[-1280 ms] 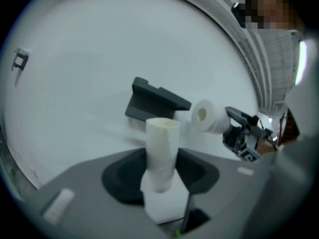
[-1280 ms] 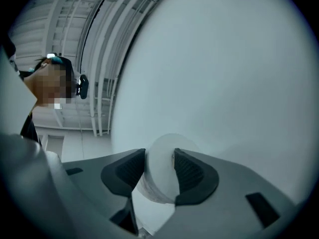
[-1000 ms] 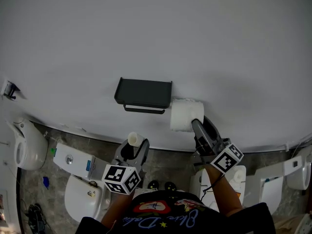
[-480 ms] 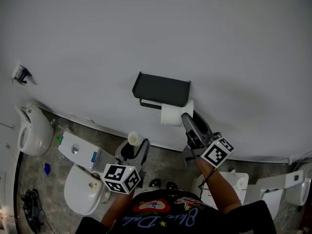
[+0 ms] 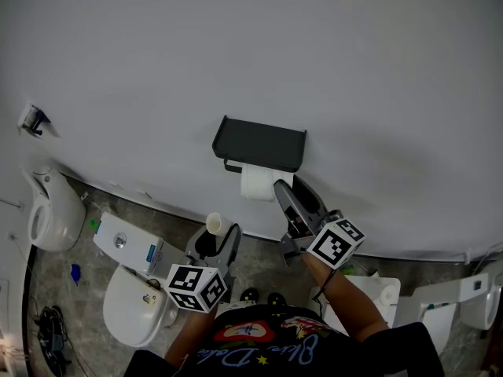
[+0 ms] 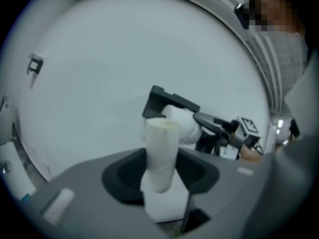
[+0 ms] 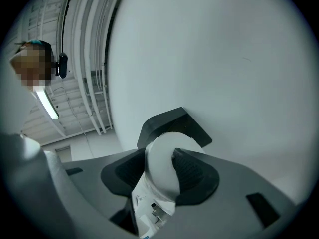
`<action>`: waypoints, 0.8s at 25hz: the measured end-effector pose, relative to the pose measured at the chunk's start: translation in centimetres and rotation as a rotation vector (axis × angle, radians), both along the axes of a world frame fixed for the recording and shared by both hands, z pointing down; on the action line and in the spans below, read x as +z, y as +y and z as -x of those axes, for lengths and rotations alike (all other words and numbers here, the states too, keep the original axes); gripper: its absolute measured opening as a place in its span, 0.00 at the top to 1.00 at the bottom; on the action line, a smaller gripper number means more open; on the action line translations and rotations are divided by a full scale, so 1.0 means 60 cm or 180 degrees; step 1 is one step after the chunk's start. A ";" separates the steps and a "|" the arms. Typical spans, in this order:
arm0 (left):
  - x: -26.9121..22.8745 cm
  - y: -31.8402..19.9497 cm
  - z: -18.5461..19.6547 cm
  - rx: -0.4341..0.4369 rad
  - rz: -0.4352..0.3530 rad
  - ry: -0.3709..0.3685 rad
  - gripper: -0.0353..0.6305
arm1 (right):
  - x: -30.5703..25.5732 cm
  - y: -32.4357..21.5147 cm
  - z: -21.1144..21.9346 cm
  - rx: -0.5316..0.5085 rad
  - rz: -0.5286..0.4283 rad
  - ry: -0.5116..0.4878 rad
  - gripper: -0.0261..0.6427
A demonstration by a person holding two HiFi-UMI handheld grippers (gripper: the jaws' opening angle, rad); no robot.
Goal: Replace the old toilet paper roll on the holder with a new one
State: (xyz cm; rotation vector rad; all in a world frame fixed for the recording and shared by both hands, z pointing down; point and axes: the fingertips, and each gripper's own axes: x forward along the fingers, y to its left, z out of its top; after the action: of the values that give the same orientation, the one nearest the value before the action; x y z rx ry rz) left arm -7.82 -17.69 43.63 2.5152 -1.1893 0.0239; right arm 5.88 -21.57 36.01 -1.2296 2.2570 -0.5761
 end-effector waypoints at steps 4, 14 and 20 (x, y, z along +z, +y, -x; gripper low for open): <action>-0.001 0.001 -0.013 0.0067 -0.0006 0.0006 0.68 | -0.002 0.006 0.014 -0.0029 0.0028 0.0034 0.68; 0.002 0.002 -0.017 0.0091 0.0011 0.0003 0.68 | 0.019 -0.011 0.059 -0.0116 0.0046 0.0166 0.68; 0.003 0.004 -0.022 0.0125 0.0019 -0.0004 0.68 | 0.032 0.002 0.061 -0.0090 0.0016 0.0594 0.68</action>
State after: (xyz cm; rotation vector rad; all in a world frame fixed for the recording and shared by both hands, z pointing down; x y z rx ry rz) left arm -6.48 -17.44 43.83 2.5335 -1.1385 0.0392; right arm 2.19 -21.46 37.92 -1.3036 2.4313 -0.4956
